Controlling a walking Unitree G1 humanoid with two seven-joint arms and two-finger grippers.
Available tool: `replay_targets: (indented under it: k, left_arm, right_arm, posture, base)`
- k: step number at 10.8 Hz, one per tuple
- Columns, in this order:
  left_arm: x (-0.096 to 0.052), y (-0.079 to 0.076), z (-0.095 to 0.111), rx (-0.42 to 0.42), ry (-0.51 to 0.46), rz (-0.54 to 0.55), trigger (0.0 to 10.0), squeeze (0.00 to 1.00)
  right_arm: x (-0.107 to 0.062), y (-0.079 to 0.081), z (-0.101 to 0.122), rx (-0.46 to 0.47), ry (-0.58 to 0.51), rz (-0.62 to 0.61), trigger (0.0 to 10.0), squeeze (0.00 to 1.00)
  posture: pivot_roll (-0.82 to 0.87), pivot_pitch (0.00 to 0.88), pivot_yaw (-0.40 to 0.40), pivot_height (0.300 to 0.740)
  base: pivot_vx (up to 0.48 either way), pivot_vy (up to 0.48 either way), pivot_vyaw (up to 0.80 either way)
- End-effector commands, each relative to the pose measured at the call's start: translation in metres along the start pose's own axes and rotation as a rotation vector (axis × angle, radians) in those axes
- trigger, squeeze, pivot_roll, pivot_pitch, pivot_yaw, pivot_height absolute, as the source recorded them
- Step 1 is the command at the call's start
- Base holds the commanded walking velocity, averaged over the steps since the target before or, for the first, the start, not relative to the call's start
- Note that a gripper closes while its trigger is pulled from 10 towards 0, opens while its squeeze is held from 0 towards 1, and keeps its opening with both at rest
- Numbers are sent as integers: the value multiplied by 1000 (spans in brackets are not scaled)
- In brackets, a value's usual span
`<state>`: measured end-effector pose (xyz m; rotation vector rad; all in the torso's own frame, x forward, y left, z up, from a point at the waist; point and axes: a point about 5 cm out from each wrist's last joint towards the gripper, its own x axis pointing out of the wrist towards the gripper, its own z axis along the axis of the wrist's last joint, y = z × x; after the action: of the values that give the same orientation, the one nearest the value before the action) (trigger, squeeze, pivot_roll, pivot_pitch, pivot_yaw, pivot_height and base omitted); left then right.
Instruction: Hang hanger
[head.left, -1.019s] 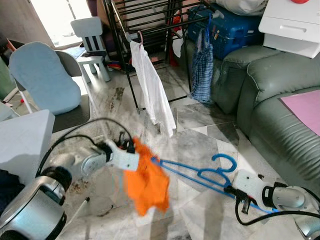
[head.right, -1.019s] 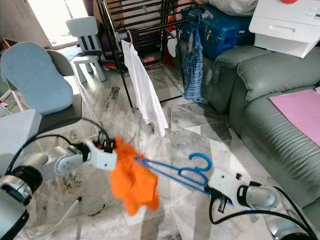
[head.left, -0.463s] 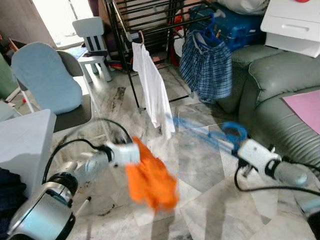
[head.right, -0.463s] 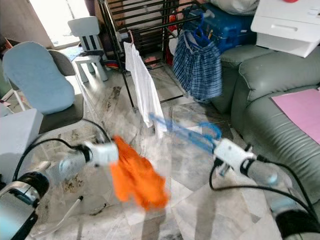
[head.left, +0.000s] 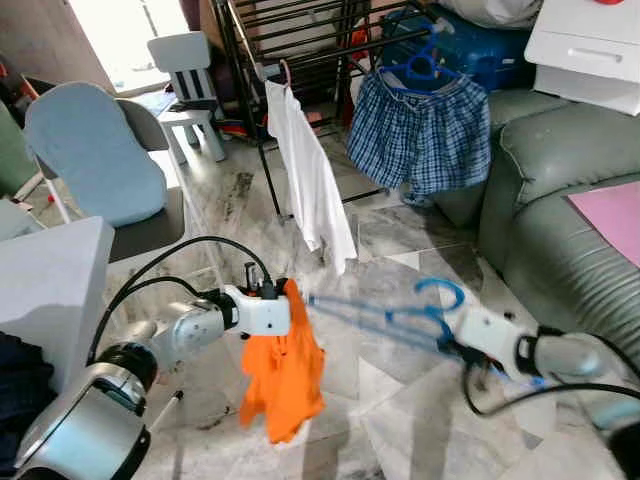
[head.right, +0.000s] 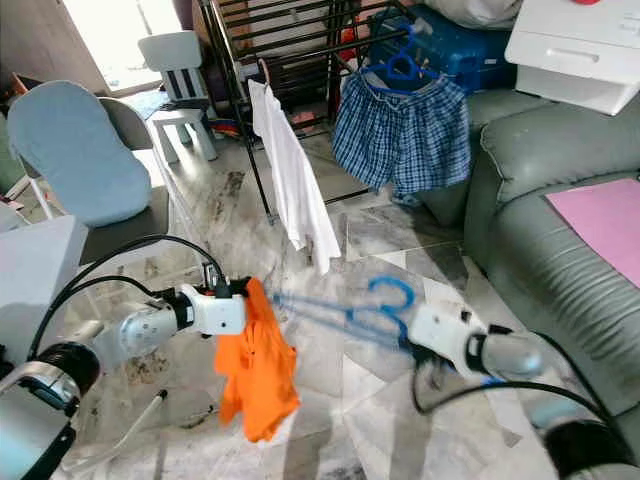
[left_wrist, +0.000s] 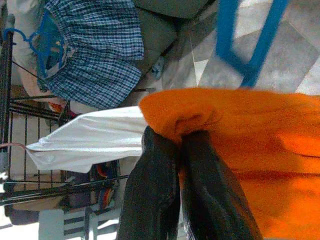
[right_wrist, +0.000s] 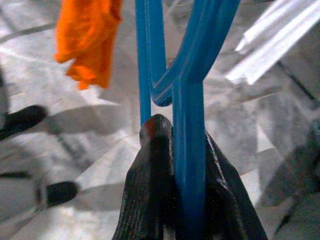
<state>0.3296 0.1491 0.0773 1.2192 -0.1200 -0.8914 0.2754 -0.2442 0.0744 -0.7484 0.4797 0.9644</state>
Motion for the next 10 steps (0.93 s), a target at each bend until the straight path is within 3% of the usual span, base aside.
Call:
replay_targets:
  k: [1,4,10]
  left_arm:
    - [-3,9,-1,35,-8,0,10000,0]
    - [-6,26,-11,27,72,68,10000,0]
    - [-1,42,4,-45,-44,135,10000,0]
  right_arm:
    - [0,1,7,-14,-26,47,10000,0]
    - [-14,4,-4,-6,44,105,10000,0]
    - [-1,9,-10,5,71,49,10000,0]
  posture:
    - [-148,0,143,740]
    - [-153,0,150,740]
    - [-147,0,144,740]
  base:
    - [0,0,0]
    - [0,0,0]
    - [0,0,0]
